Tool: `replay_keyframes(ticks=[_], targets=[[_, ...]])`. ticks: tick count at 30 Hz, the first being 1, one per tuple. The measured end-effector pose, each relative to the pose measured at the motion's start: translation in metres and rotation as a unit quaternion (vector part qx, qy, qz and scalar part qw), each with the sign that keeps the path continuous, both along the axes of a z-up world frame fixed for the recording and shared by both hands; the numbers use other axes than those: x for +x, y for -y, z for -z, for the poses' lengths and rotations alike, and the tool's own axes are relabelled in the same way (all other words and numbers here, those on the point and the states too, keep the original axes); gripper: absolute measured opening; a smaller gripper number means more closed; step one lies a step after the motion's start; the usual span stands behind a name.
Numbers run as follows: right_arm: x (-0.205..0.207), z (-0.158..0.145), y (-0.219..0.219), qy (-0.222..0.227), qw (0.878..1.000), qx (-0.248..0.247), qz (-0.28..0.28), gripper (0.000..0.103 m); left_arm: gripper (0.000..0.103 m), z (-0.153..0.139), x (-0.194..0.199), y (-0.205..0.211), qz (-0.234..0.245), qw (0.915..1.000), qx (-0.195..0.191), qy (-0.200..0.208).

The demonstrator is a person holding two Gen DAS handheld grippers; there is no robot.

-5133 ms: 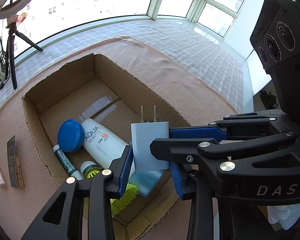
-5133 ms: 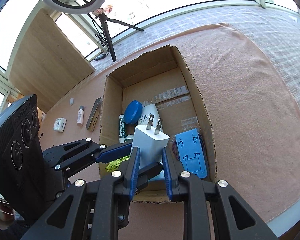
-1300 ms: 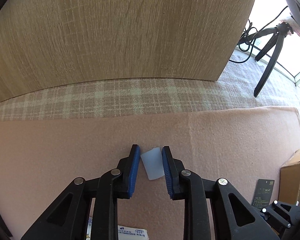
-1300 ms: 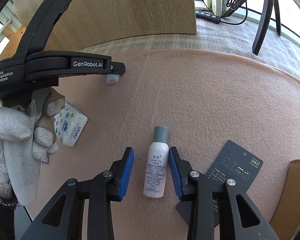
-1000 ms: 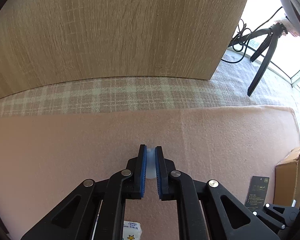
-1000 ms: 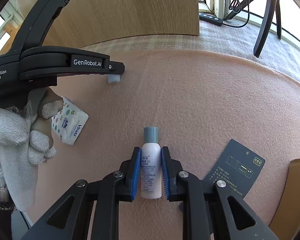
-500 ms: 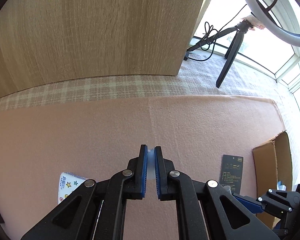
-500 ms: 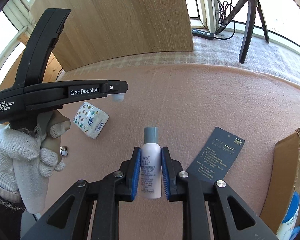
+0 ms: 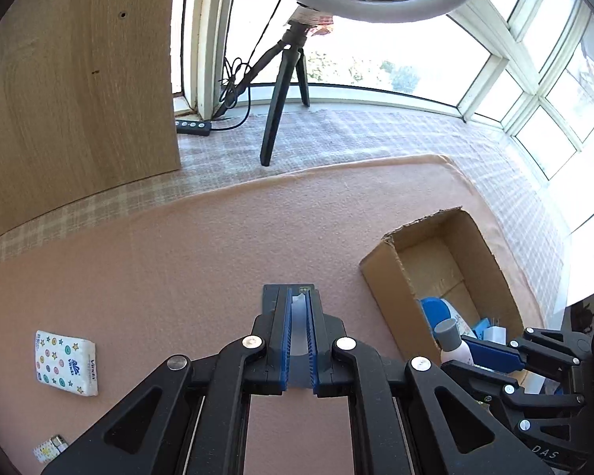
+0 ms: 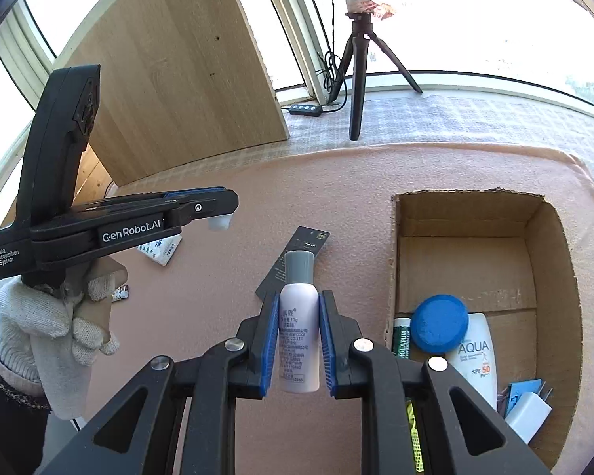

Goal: Organize objects
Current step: 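Carry the lotion bottle and white cube into the box and open both grippers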

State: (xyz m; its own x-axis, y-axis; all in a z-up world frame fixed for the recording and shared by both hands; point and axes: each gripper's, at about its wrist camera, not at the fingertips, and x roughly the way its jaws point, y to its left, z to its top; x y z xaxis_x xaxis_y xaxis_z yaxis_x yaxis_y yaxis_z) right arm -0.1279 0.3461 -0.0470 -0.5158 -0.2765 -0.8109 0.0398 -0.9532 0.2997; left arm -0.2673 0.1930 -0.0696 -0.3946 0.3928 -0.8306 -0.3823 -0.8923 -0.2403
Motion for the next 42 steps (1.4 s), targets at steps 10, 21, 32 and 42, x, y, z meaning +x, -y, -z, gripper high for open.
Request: replay_keyframes(ticks=[10,21,32,42], targets=[[0.057,0.002,-0.087,0.012,0.997,0.019,0.072,0.018,0.007,0.001,0.042,-0.095,0.073,0.9973,0.005,0.006],[0.091,0.017,-0.131,0.025,0.994,0.012,0.11,0.018,0.007,0.02,0.07,-0.153,0.112,0.9934,-0.005,0.026],[0.101,0.02,-0.141,0.019,0.993,-0.005,0.113,0.053,0.068,0.022,0.077,-0.16,0.111,0.9934,-0.007,0.028],[0.105,0.016,-0.141,0.017,0.991,-0.012,0.129,0.057,0.071,0.018,0.075,-0.134,0.087,0.9957,-0.003,0.03]])
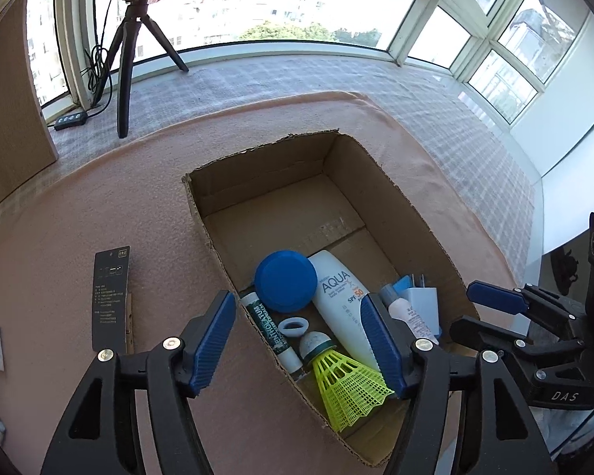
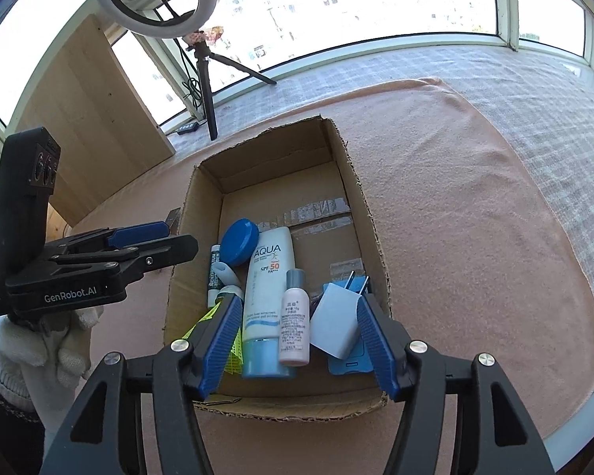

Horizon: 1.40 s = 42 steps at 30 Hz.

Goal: Organize objects
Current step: 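Carry the lotion bottle and white cube into the box and open both grippers, then reach the left gripper to the dark card and close on it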

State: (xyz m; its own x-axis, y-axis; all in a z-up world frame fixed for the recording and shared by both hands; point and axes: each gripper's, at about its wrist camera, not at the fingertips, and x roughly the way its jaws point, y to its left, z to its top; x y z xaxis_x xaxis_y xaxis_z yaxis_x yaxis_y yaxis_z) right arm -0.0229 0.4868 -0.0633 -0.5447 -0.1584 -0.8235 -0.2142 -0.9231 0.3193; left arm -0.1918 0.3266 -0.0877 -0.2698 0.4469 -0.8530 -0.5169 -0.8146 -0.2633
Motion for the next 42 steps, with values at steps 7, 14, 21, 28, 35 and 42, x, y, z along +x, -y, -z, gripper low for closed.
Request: replay_keyframes(ticks=[7,14,21,28,35,42], targets=[[0.005,-0.004,0.009,-0.007,1.0,-0.007,0.001,0.057,0.077,-0.002,-0.001,0.04,-0.026,0.9996,0.002,-0.003],[0.018,-0.015,0.023,-0.027,1.0,-0.001,0.005,0.057,0.079,0.013,-0.016,0.101,-0.074,0.9972,-0.01,0.01],[0.032,-0.017,0.027,-0.033,0.999,-0.014,0.014,0.057,0.079,0.039,-0.046,0.144,-0.126,0.9895,-0.016,0.069],[0.037,-0.017,0.027,-0.031,0.999,-0.012,0.019,0.057,0.079,0.057,-0.074,0.148,-0.139,0.9856,-0.004,0.096],[0.042,-0.011,0.018,-0.02,0.999,-0.015,0.033,0.057,0.079,0.067,-0.085,0.136,-0.127,0.9869,-0.016,0.098],[0.041,-0.005,0.014,-0.011,0.999,-0.023,0.038,0.057,0.079,0.075,-0.084,0.122,-0.113,0.9886,-0.036,0.093]])
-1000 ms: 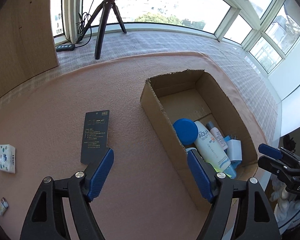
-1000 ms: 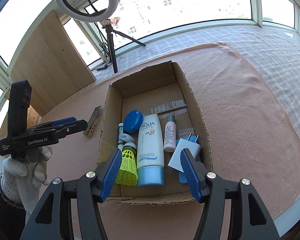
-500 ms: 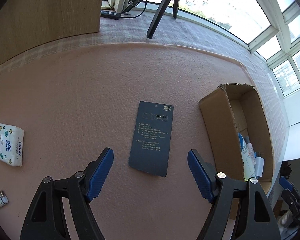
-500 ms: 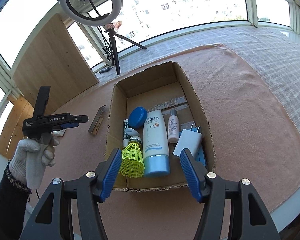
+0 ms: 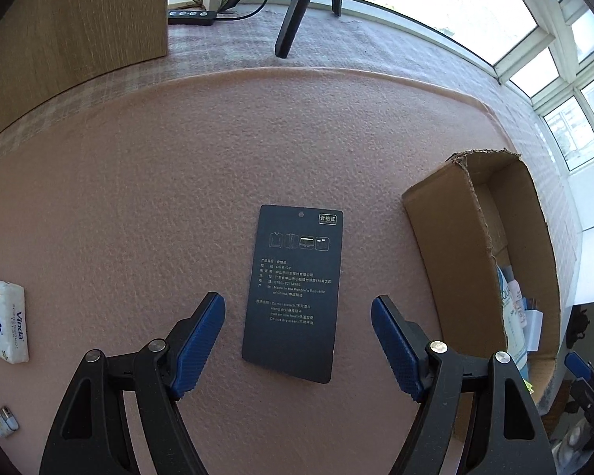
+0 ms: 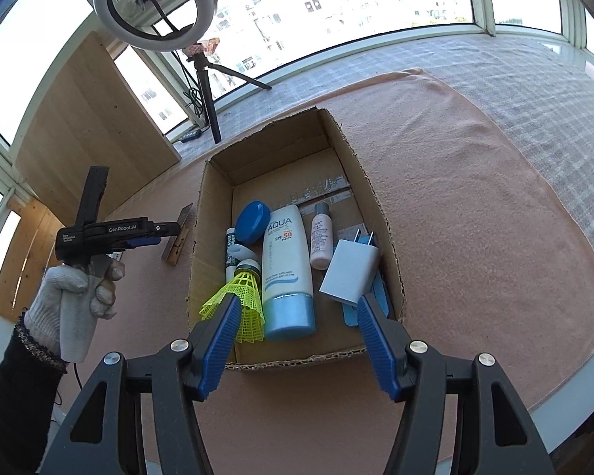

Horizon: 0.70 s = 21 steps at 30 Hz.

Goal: Organize objects
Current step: 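Reach the left gripper to the dark card and close on it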

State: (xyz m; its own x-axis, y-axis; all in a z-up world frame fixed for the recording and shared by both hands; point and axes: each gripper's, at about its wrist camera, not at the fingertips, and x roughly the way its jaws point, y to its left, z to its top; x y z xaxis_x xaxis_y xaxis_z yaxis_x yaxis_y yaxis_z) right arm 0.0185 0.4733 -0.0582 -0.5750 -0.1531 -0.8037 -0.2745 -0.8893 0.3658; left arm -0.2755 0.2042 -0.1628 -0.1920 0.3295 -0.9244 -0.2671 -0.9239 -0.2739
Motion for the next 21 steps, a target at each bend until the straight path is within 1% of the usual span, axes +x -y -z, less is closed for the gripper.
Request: replay_keyframes(ticks=[5,8,11,13,14,18,21], targets=[[-0.0014,0.0039,0.004,0.008,1.0,0.002,-0.006,0.057,0.079,0.0013,0.001,-0.0042,0.006,1.0,-0.003,-0.003],[-0.0014,0.0056,0.0057,0.011,1.0,-0.002,-0.006,0.057,0.079,-0.002,0.0021,-0.0014,0.003,1.0,0.008,-0.005],[-0.0015,0.0058,0.0062,0.014,1.0,0.0,-0.007,0.057,0.079,-0.0031,0.001,-0.0008,0.005,0.9999,-0.006,-0.011],[-0.0028,0.0072,0.0053,0.017,1.0,0.001,-0.006,0.057,0.072,0.0002,0.0005,-0.0011,0.011,0.9997,-0.018,-0.01],[-0.0033,0.0078,0.0052,0.018,1.0,0.0,-0.005,0.057,0.067,0.002,0.0006,-0.0023,0.014,0.9997,-0.02,-0.008],[-0.0057,0.0088,0.0066,0.02,1.0,-0.001,-0.007,0.057,0.065,0.0056,0.0021,-0.0076,0.023,0.9989,-0.036,-0.015],[-0.0063,0.0085,0.008,0.02,1.0,0.001,-0.008,0.057,0.065,0.006,0.0021,-0.0078,0.024,0.9988,-0.038,-0.019]])
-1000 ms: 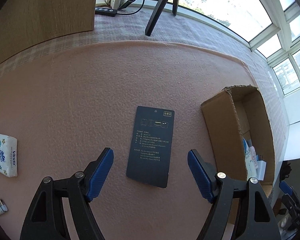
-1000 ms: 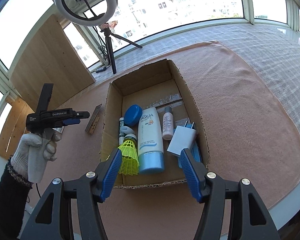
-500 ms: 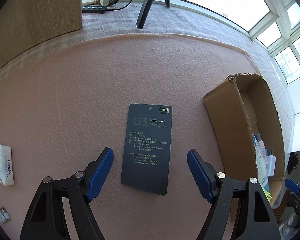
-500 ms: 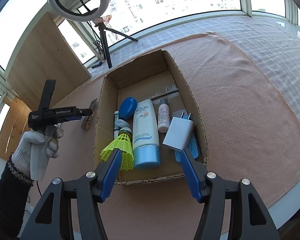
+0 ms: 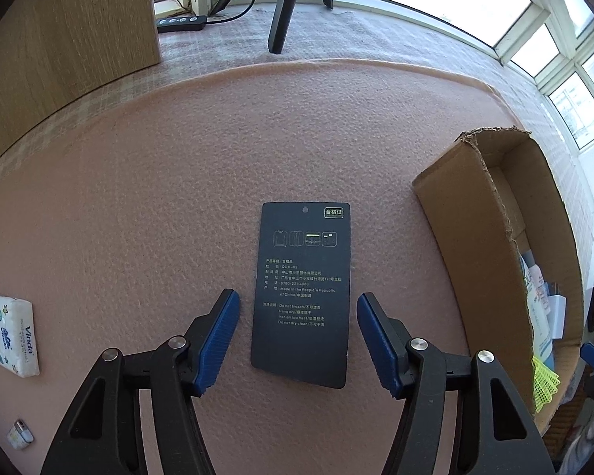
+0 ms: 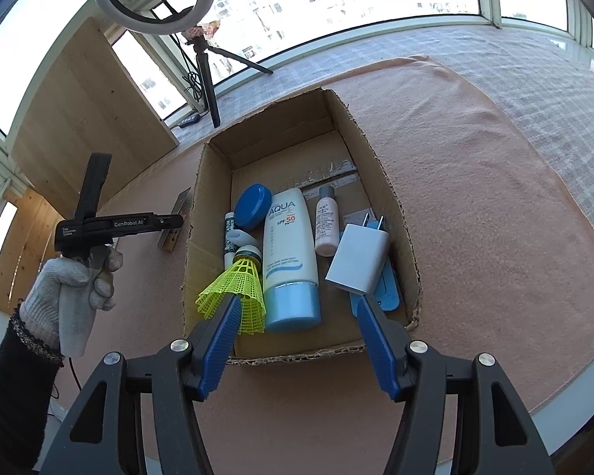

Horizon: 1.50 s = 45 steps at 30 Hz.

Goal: Organize objects
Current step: 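Reach the left gripper to the dark card and close on it, then carry the dark card into the box and open the left gripper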

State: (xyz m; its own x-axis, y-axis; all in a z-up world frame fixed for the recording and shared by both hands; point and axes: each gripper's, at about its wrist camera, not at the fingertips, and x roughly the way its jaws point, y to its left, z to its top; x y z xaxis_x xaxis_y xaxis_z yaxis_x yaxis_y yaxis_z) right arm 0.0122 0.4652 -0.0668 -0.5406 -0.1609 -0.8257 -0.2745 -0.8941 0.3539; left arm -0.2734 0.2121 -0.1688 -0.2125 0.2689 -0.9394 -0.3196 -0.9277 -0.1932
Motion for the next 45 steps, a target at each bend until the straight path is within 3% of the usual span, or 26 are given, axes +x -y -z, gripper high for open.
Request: replay_keyframes(ticks=[5,8,18,31,41,45], targets=[[0.0,0.001,0.0,0.003,1.0,-0.002,0.003,0.057,0.063,0.0,0.002,-0.001,0.005,0.9998,-0.013,-0.01],[0.001,0.002,0.001,0.004,1.0,-0.003,0.004,0.057,0.052,-0.002,0.001,-0.002,0.002,0.9998,-0.017,-0.012],[0.002,0.004,0.002,0.007,1.0,0.004,0.006,0.057,0.052,-0.002,-0.002,0.002,-0.003,1.0,0.005,-0.005],[0.0,-0.004,0.006,-0.005,1.0,0.017,0.004,0.057,0.052,-0.035,0.01,-0.007,0.011,0.999,0.001,-0.043],[0.002,-0.007,0.01,-0.011,1.0,0.025,0.004,0.057,0.052,-0.083,0.032,-0.064,0.07,0.9928,0.021,-0.095],[0.005,-0.008,0.01,-0.012,1.0,0.026,0.005,0.057,0.052,-0.09,0.036,-0.095,0.098,0.9899,0.024,-0.101]])
